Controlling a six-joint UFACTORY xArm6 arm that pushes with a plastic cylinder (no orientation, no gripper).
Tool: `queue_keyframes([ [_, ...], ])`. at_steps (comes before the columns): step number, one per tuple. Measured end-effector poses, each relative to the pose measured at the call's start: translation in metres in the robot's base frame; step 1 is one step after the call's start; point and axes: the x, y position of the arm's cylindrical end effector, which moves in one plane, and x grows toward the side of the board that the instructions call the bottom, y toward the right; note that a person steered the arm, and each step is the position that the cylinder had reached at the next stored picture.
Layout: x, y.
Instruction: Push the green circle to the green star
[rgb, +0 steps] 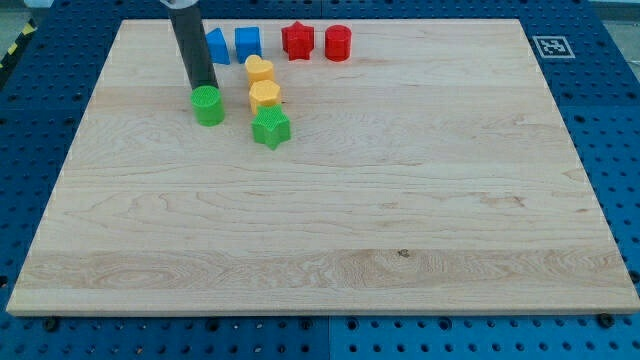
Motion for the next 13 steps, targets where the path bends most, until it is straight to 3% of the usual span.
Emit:
queue_keyframes([
  [5, 0.112, -0.029],
  [7, 0.093, -0.029],
  [13, 0.111, -0.03],
])
